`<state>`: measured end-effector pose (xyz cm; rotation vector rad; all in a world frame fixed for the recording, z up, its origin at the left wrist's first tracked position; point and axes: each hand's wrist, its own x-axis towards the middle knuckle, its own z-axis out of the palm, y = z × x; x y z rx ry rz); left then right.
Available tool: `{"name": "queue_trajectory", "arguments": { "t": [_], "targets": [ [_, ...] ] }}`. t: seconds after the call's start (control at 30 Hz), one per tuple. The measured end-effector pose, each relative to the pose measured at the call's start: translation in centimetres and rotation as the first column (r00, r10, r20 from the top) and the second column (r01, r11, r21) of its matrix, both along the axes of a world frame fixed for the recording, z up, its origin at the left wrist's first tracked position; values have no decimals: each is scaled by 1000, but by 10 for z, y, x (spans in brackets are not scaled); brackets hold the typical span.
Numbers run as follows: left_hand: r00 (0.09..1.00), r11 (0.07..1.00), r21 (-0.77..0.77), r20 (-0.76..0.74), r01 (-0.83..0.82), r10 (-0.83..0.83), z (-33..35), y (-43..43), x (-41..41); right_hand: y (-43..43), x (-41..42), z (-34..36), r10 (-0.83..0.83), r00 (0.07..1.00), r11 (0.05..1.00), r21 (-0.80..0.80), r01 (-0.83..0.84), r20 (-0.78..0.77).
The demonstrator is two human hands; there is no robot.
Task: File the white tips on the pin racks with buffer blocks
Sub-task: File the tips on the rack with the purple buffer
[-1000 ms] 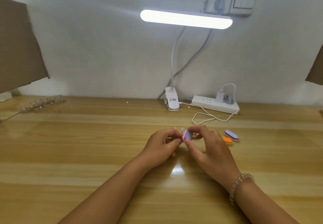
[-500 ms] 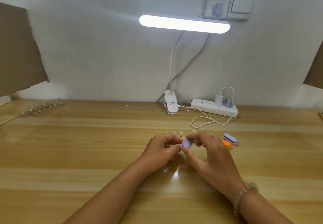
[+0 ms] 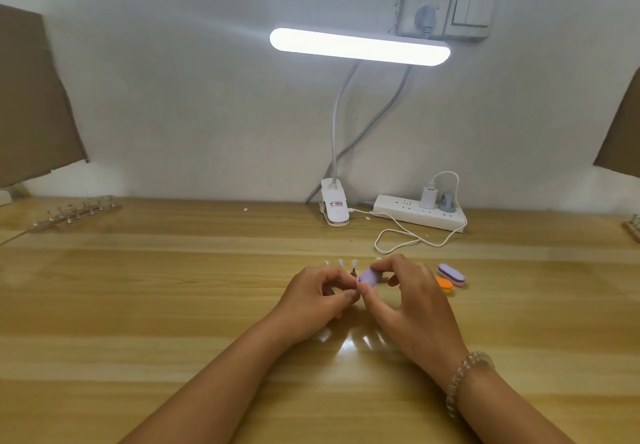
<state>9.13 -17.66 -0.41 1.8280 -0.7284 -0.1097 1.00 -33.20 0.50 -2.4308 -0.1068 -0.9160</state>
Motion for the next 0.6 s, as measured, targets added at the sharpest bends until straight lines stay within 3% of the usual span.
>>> {"name": "queue_trajectory", "arguments": {
  "t": [0.1,0.2,0.3,0.37,0.47,0.6],
  "targets": [
    [999,999,-41,-37,2,-4,1,0,-1,1,-5,-1,61,998,998,-29,-61,6],
    [999,999,-30,-32,-14,13,1,-1,0,-2,0,1,12,1000,997,70,-11,-15],
    [999,1000,-25,-39,19,-20,1,1,-1,0,-3,-1,62,998,998,30,-61,-26],
    [999,1000,-6,-29,23,-23,1,1,-1,-1,-4,-3,113,992,990,90,-108,-51],
    [1000,1000,5,-5,-8,8,0,0,0,-4,3,0,53,994,975,219,-31,-95],
    [1000,1000,7,-13,15,-15,0,2,-1,0,-2,0,84,992,979,191,-66,-89]
  ]
}}
